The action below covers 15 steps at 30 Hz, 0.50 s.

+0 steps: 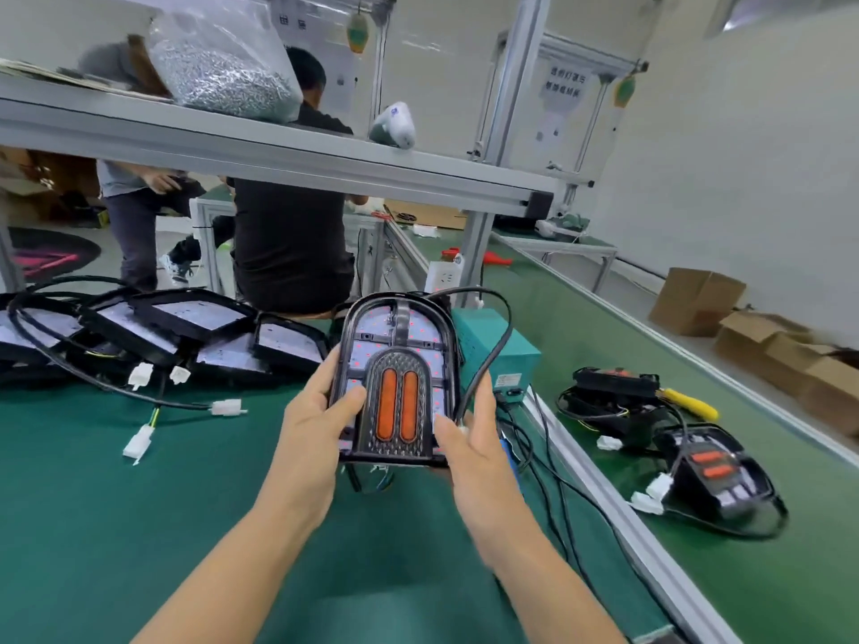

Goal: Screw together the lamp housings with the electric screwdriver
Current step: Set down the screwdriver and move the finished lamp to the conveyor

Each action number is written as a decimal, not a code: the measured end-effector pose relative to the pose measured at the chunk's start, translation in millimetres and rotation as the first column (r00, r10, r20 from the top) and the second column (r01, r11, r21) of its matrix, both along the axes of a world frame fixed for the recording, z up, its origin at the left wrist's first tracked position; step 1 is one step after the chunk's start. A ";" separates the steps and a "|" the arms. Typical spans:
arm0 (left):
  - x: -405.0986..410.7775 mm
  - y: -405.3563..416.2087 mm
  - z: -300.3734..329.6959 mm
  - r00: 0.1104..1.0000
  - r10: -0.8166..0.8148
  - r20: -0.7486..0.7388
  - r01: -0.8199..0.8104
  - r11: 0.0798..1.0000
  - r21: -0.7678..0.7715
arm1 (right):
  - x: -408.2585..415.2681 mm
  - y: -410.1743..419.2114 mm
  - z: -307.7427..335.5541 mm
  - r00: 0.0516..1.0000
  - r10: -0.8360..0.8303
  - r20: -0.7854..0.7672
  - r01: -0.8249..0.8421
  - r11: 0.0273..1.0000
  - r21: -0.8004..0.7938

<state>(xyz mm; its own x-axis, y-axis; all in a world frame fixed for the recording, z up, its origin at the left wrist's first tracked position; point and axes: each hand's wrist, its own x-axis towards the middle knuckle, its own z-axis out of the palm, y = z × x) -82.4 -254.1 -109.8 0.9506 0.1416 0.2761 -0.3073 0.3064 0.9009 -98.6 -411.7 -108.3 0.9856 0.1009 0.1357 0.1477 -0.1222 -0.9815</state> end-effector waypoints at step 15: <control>58.1 -153.2 32.0 0.935 -0.354 -0.005 0.351 0.923 0.159 | 17.0 -131.9 9.0 0.872 -0.488 0.047 0.485 0.873 0.061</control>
